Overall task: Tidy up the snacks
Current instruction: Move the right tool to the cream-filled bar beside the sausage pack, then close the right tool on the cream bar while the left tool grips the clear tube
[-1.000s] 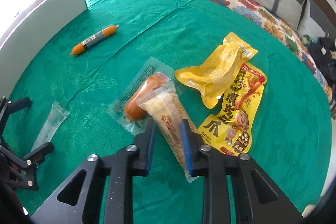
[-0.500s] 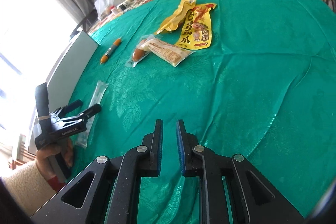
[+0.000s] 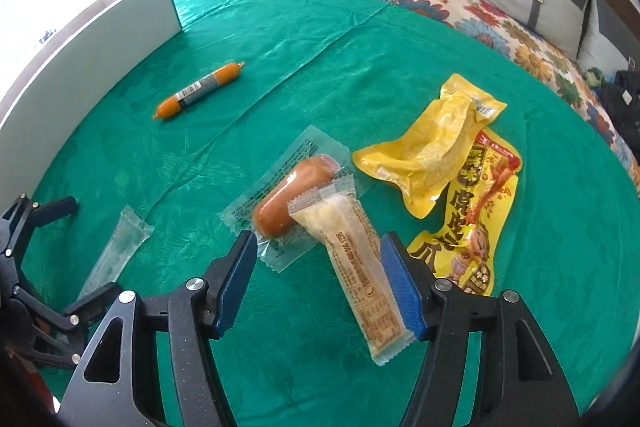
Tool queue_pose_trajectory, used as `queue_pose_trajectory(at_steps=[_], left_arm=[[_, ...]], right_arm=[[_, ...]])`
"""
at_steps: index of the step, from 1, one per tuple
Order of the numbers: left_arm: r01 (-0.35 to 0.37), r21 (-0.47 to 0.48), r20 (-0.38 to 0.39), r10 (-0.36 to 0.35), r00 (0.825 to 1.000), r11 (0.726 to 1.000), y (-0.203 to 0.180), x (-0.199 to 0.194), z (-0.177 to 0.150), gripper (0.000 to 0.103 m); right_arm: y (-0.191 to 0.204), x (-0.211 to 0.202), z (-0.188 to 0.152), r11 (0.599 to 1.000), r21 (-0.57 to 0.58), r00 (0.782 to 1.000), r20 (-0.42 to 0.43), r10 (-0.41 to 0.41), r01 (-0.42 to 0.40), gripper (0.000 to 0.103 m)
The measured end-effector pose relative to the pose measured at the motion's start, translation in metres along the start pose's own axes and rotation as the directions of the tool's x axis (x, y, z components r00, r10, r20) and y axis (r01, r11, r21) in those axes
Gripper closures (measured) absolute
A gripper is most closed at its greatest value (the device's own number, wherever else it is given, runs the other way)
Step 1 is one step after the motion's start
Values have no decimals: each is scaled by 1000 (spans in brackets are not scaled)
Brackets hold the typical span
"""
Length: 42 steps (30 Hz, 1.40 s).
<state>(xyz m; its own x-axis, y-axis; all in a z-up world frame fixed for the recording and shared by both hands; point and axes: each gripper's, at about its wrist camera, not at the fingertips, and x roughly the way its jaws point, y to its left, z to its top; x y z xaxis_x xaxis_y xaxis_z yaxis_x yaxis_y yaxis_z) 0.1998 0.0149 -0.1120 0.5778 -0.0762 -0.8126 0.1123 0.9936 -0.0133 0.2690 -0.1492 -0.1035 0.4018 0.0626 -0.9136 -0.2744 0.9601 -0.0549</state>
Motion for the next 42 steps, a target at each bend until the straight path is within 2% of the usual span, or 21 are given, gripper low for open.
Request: queue_pose_trajectory(at_steps=[1,2,5,9,12,14,16,18,20,22,23,25,28,31,33,34,35,36,37,39,42], left_arm=[[0,-1,0,0,1000,1000,0,0,0,0],[1,-1,0,-1,1000,1000,0,0,0,0],[0,-1,0,0,1000,1000,0,0,0,0],[0,-1,0,0,1000,1000,0,0,0,0],[0,-1,0,0,1000,1000,0,0,0,0],[-1,0,0,1,1000,1000,0,0,0,0],[-1,0,0,1,1000,1000,0,0,0,0],[-2,0,0,2,1000,1000,0,0,0,0],[-4,-1,0,4,1000,1000,1,0,-1,0],[-13,-5,-8,13,1000,1000,0,-1,-1,0],[-11,-10,-35,11,999,1000,0,-2,-1,0],[4,7,-101,-3,995,1000,-5,-5,-2,0],[28,43,-143,-21,989,999,-16,-11,-8,4],[41,61,-155,-31,987,997,-29,-16,-10,14],[55,76,-140,-44,989,996,-36,-19,-7,31],[59,85,-133,-48,990,995,-38,-21,-4,62],[72,82,-143,-60,988,994,-38,-22,-1,84],[84,59,-167,-73,983,995,-35,-22,2,85],[107,32,-174,-100,980,994,-30,-23,2,85],[133,-11,-177,-133,975,991,-19,-30,-3,85],[182,-52,-163,-188,968,982,-5,-48,-17,86]], right_arm=[[3,0,-3,999,-9,999,9,-47,47,65],[4,-2,-6,998,-4,998,13,-56,56,72],[-3,-13,-17,998,66,1000,6,-17,16,87],[-18,-32,-44,967,231,994,22,109,-111,89],[-33,-49,-76,893,374,968,80,240,-252,89],[-38,-64,-104,833,440,942,135,308,-336,89],[-43,-81,-130,777,492,920,189,344,-392,89],[-49,-96,-152,750,527,917,232,326,-400,89],[-50,-107,-165,772,529,935,237,263,-352,88],[-48,-111,-171,809,511,954,217,205,-290,81],[-49,-108,-173,820,507,963,188,195,-265,64],[-53,-108,-175,826,509,970,159,186,-242,46],[-62,-112,-177,840,499,976,135,169,-214,46],[-56,-107,-167,885,432,985,63,163,-174,46],[-42,-93,-158,927,353,990,-21,140,-124,46],[-33,-86,-157,945,312,992,-50,120,-98,46],[-26,-79,-155,960,268,991,-79,103,-79,59],[-20,-73,-155,969,239,990,-114,85,-56,74],[-17,-75,-156,973,228,992,-109,56,-30,77],[-20,-85,-160,956,291,993,-93,78,-48,78],[-25,-112,-170,922,372,993,-2,118,-108,78]])
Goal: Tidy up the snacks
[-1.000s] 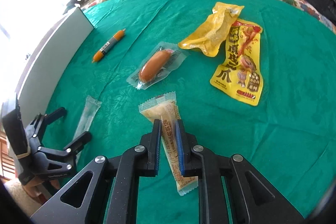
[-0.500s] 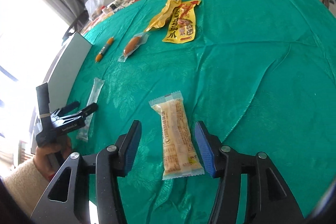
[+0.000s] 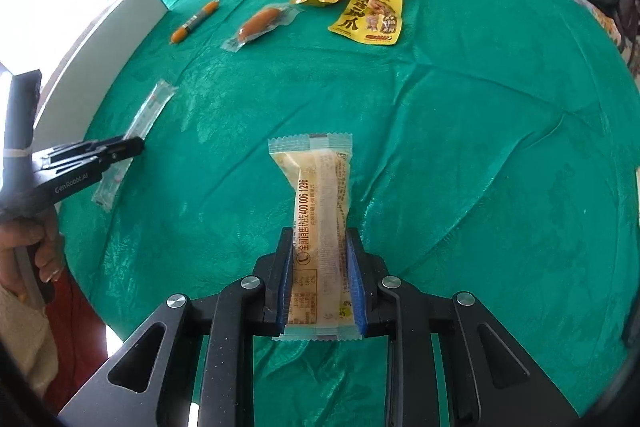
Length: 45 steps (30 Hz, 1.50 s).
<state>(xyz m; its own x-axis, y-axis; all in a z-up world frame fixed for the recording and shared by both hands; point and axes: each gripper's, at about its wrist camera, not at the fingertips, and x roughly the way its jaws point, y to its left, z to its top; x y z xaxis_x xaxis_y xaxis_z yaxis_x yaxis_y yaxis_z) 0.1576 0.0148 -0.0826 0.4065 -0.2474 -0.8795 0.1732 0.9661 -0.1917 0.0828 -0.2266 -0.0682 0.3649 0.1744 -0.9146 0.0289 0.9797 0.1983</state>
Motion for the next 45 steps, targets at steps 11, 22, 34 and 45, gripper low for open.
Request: queue_pose_trajectory(at_steps=[11,22,34,45], left_arm=[[172,-180,208,-134,969,968,69,-136,-29,85],[-133,-424,224,246,943,896,264,-220,-47,85],[-230,-506,228,386,894,831,285,-214,-96,15],[-39,-285,398,155,904,958,129,-197,-32,2]], right_arm=[[87,-13,13,991,-44,991,8,131,-130,78],[368,-28,78,810,-379,882,-37,470,-448,77],[348,40,34,829,-468,943,-33,330,-306,34],[29,37,4,962,-108,951,209,-226,252,32]])
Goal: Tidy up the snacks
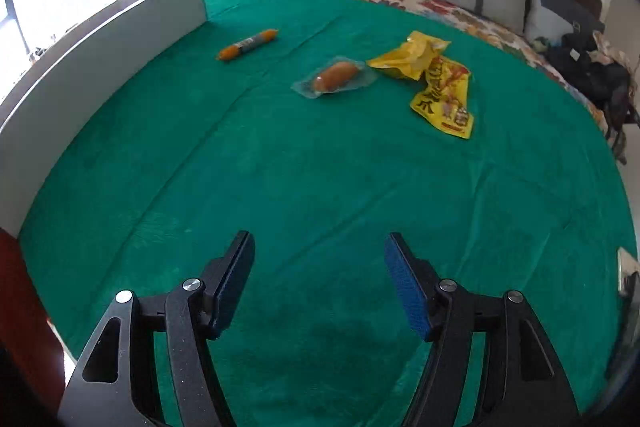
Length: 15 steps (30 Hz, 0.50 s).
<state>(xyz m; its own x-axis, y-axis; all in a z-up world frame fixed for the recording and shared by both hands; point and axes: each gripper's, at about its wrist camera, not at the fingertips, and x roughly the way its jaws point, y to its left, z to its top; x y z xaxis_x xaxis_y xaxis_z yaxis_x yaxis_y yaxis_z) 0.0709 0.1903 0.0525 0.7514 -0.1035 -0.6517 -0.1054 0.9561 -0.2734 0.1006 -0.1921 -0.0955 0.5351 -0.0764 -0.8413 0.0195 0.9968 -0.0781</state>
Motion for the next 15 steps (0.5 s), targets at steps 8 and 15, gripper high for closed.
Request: queue_pose_trajectory(at_steps=[8,15], left_arm=[[52,188,-213,-11,977,981,-125,118,-53,2],[-4,322,-257,91,962,947,-173,192,-86,2]], right_arm=[[-84,2,-24,967,225,992,21,-125,118,32],[-77,8,-15,975,165,987,31,-156,149,29]])
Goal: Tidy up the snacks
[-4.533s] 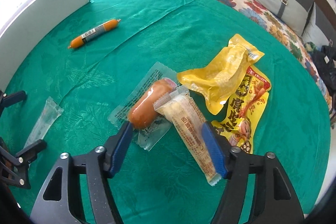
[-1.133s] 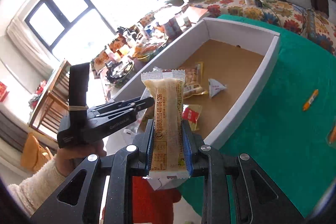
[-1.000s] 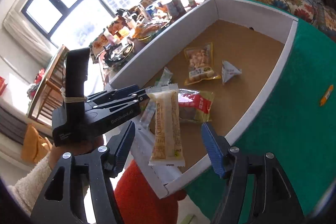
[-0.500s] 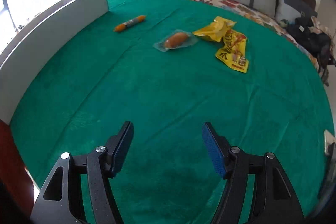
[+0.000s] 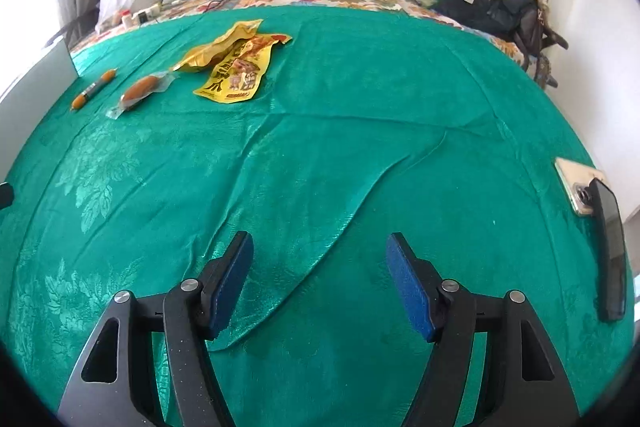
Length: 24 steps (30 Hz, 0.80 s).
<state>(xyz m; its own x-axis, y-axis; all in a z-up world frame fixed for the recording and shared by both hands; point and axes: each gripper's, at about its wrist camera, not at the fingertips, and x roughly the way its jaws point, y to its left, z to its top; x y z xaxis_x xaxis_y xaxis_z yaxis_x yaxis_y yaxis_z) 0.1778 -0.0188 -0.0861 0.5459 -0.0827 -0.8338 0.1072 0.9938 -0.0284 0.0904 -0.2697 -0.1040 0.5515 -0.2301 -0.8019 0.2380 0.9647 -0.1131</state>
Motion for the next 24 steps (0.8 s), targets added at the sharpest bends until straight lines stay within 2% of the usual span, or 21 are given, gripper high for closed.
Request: queue_pose_trajectory(at_steps=[5,9,11,15,24], left_arm=[[-75,42,-11,75,997,996,-8,28,3,1],[-37,-12,2,37,999,999,1,32,2,0],[-41,-24,16,42,999,999,4,32,1,0],[-47,-26,39,48,998,999,4,32,0,0],[-45,-28,39,46,998,999,5,32,0,0]], right_arm=[[-4,7,-1,1000,-19,1000,1,-3,3,26],[-9,10,-2,1000,10,1000,3,15,-15,24],[-12,11,-3,999,33,1000,-1,29,-29,23],[-14,12,-3,998,50,1000,-9,29,-29,19],[-16,12,-3,998,63,999,-16,29,-28,14]])
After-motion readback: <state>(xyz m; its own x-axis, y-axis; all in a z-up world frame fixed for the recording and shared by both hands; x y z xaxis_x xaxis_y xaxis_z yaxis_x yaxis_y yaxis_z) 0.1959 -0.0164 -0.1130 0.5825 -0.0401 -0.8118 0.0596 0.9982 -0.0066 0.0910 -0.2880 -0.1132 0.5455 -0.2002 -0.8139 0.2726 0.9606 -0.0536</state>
